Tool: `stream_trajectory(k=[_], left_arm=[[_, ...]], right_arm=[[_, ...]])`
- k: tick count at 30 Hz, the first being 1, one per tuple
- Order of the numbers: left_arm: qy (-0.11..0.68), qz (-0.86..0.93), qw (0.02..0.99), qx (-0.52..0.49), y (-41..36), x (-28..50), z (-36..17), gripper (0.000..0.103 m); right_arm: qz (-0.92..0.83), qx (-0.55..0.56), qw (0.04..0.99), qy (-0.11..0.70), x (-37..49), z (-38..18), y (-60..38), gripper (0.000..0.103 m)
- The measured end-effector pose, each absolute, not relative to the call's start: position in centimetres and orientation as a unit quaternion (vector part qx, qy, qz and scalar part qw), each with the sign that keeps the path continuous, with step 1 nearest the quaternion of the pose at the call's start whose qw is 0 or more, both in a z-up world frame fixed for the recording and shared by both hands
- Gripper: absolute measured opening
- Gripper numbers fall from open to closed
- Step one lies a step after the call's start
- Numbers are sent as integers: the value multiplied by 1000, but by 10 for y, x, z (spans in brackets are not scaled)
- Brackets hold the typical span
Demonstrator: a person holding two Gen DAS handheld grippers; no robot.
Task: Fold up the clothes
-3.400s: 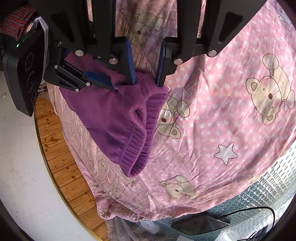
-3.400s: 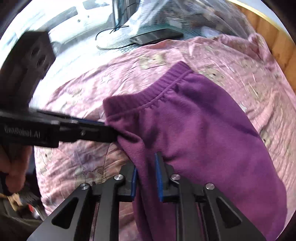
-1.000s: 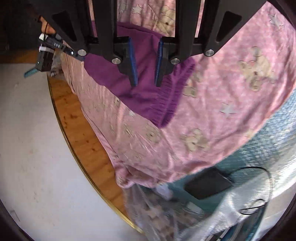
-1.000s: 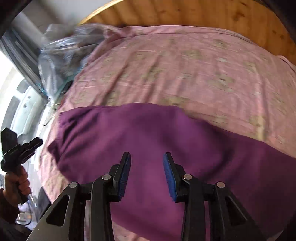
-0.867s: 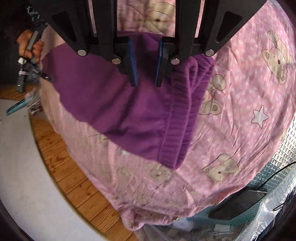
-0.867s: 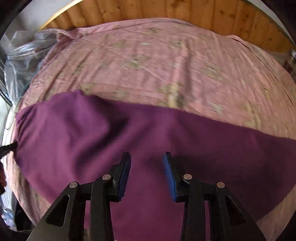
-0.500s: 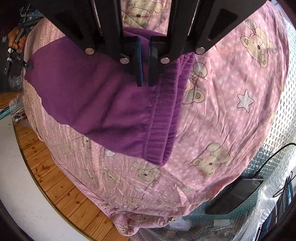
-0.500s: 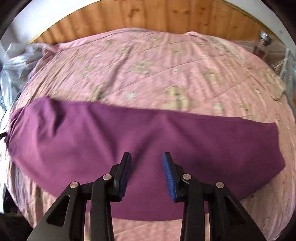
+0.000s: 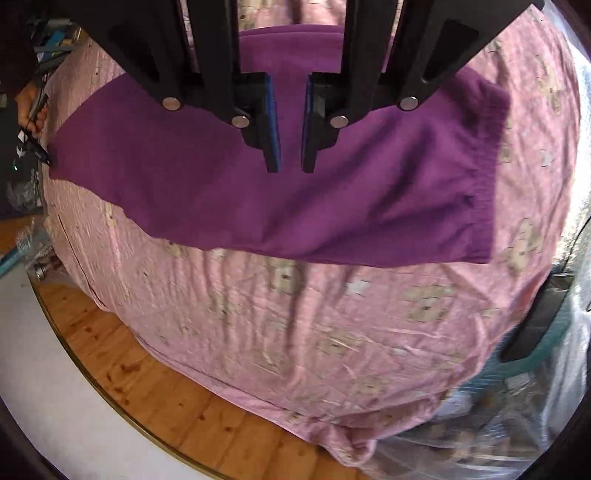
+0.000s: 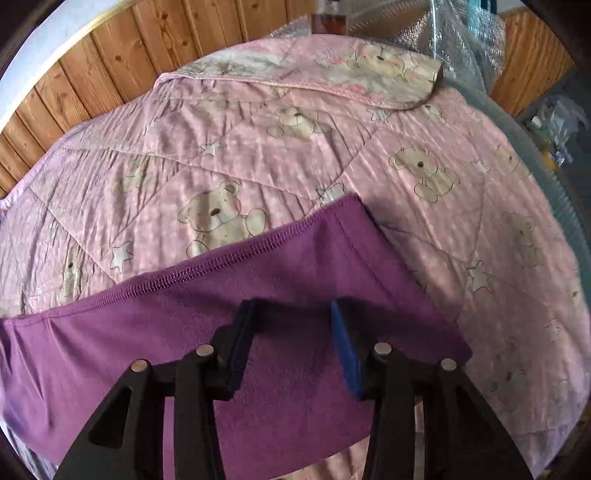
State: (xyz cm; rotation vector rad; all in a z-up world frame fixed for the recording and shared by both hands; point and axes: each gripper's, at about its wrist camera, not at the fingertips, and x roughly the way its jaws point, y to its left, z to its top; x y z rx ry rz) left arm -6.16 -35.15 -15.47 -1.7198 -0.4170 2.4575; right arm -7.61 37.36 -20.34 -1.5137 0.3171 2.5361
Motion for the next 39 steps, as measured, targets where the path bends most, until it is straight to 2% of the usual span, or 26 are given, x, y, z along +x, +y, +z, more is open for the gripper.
stream_trajectory(k=[2,5,8,9,11,14,15,17,19,21,23,27,31,33,39], left_arm=[[-109,790,64,-599,-320,-69,-179,13],[-99,763,34,-638,-300,-71,-203,13],[-118,772,44,-623,-278,-71,-186,17],[-121,773,47,-621,-268,-72,-181,19],[-120,771,61,-622,-240,-75,-173,20],[-114,767,99,-623,-187,-83,-161,23],[-119,763,115,-625,-167,-86,-159,25],[-135,756,149,-623,-124,-94,-153,27],[-158,744,194,-620,-73,-104,-149,34],[-181,726,238,-620,-15,-115,-146,36],[-207,706,282,-616,45,-126,-143,39],[-232,659,361,-618,168,-142,-134,51],[-193,620,412,-639,275,-147,-138,53],[-162,618,414,-649,309,-146,-144,53],[-136,591,408,-682,355,-142,-170,53]], right_arm=[[835,-526,70,141,-83,-200,390,41],[860,-476,75,169,-71,-182,410,47],[836,-512,91,177,-76,-223,437,47],[854,-487,80,165,-74,-221,439,48],[842,-506,69,174,-77,-221,446,49],[855,-489,53,162,-64,-209,446,59],[853,-497,49,154,-62,-214,445,59],[852,-507,28,126,-62,-226,440,54],[859,-505,25,82,-65,-228,431,45],[863,-502,27,54,-67,-228,426,24],[870,-492,40,3,-62,-224,417,14],[882,-464,46,-65,-52,-205,395,9],[890,-441,40,-107,-36,-193,377,9],[892,-438,35,-103,-33,-191,373,9],[903,-413,32,-115,-27,-180,366,8]])
